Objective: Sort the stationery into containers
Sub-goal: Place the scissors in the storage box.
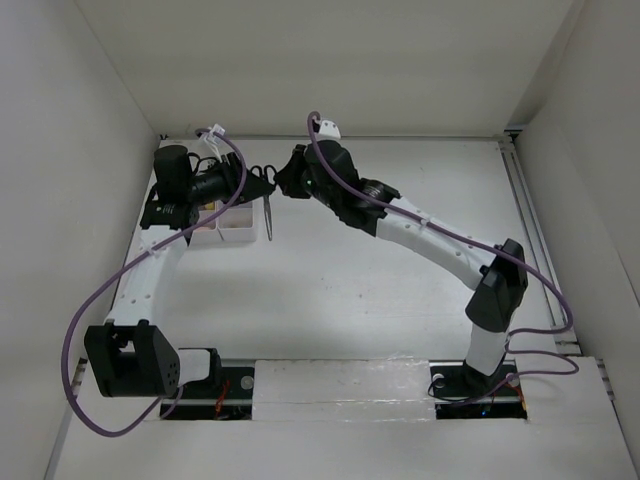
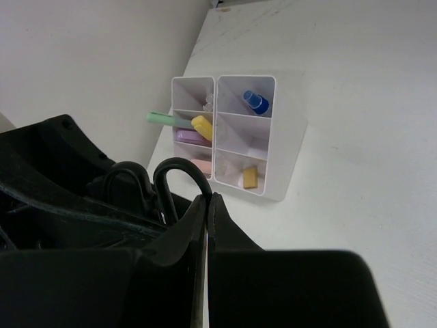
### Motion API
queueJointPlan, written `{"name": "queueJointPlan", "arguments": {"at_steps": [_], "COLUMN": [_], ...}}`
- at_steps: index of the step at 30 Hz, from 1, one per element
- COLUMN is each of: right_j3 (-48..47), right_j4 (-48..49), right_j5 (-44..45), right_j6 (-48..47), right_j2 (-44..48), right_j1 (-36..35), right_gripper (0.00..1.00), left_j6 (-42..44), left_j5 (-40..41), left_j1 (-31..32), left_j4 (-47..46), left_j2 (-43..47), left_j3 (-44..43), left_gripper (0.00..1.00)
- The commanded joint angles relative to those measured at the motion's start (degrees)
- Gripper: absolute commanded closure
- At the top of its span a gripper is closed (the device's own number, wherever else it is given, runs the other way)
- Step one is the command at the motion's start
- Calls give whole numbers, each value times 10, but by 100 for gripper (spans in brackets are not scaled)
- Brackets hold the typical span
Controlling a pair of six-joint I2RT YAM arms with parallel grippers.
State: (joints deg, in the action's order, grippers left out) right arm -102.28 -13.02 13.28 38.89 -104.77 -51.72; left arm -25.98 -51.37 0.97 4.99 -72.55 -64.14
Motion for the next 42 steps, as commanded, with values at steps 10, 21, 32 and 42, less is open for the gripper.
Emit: {"name": "queueJointPlan", "arguments": {"at_steps": [10, 21, 32, 42], "right_j3": [-6, 136, 341, 437], "right_j4": [59, 99, 135, 147], "right_j5": [-47, -52, -47, -58], "right_j6": [6, -27, -32, -37], "right_j2": [0, 94, 265, 303], "right_j1": [-14, 18, 49, 49], "right_gripper": [80, 0, 0, 0], "left_j6": [14, 9, -19, -9], "left_j5": [39, 307, 637, 724], "left_j1": [-2, -2, -2, -2], "left_j4": [-5, -10, -105, -254], "left_j2": [5, 23, -12, -37], "left_j3": [-12, 5, -22, 50], "left_gripper": [100, 100, 100, 100]}}
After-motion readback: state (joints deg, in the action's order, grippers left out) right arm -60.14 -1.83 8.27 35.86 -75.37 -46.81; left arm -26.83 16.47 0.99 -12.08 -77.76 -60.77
